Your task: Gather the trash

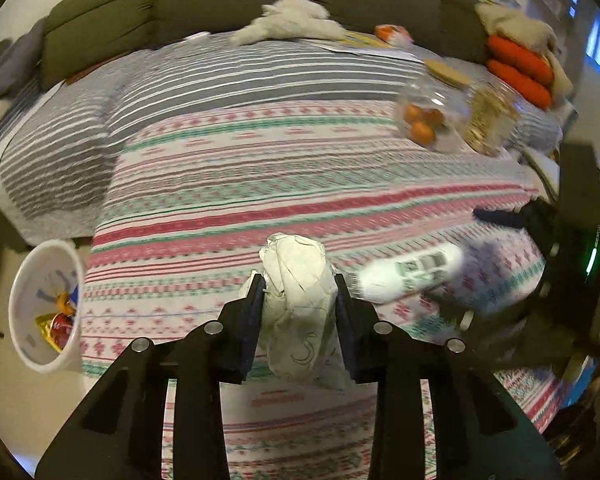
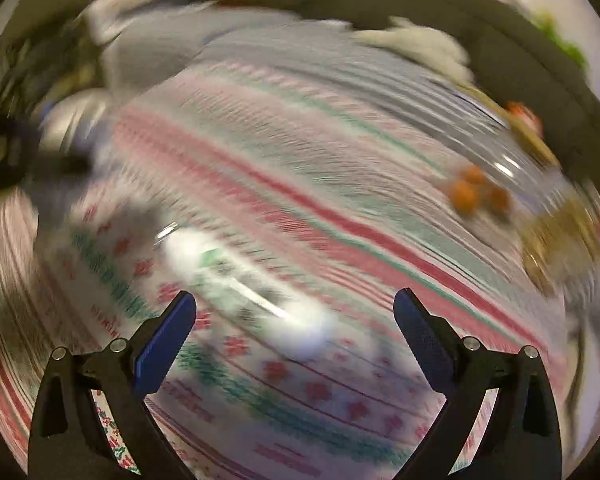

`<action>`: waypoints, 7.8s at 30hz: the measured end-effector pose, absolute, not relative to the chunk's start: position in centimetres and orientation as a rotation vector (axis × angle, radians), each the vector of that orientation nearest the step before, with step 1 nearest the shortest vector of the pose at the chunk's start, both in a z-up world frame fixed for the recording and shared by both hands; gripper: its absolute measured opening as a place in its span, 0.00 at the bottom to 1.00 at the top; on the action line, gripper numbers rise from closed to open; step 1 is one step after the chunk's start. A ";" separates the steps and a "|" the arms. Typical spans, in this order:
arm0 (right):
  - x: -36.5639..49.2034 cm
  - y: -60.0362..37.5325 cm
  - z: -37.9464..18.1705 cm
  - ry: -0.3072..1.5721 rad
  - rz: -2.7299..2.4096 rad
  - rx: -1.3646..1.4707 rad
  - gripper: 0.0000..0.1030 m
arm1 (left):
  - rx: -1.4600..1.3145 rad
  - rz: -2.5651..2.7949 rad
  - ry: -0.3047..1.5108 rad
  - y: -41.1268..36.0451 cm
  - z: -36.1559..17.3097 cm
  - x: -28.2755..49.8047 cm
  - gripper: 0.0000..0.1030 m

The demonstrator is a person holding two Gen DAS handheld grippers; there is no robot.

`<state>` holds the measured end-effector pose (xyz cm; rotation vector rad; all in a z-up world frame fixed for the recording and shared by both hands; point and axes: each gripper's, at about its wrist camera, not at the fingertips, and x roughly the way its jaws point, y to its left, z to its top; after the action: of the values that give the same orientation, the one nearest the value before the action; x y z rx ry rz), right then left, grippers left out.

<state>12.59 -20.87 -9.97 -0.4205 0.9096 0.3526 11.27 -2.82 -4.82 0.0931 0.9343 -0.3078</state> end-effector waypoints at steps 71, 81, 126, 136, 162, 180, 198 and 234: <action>14.4 -7.7 -0.8 0.583 0.217 0.038 0.39 | -0.114 0.067 0.673 17.3 -0.1 13.4 0.32; 14.2 -2.0 -1.1 0.591 0.316 -0.025 0.39 | -0.248 0.179 0.718 24.1 -0.5 14.5 0.65; 20.0 11.0 -7.9 0.843 0.591 -0.230 0.35 | -0.489 0.247 0.629 33.0 3.2 10.3 0.84; 21.0 15.2 -3.5 0.754 0.547 -0.125 0.62 | -0.436 0.355 0.561 33.9 4.8 9.1 0.86; 7.6 -14.0 6.0 0.377 -0.052 0.095 0.94 | -0.020 0.182 0.378 9.5 7.1 6.2 0.93; 7.2 -20.8 3.8 0.349 -0.136 0.122 0.94 | 0.008 0.101 0.445 1.8 5.6 8.1 0.93; 7.3 -21.0 3.5 0.340 -0.127 0.129 0.94 | 0.009 0.111 0.467 1.7 5.4 8.4 0.93; 8.0 -21.4 2.9 0.374 -0.117 0.137 0.94 | 0.068 0.130 0.465 1.1 4.6 8.7 0.83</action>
<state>7.95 -21.39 2.85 0.1371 0.3744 -0.1167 8.73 1.07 4.61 0.0682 0.4646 0.1298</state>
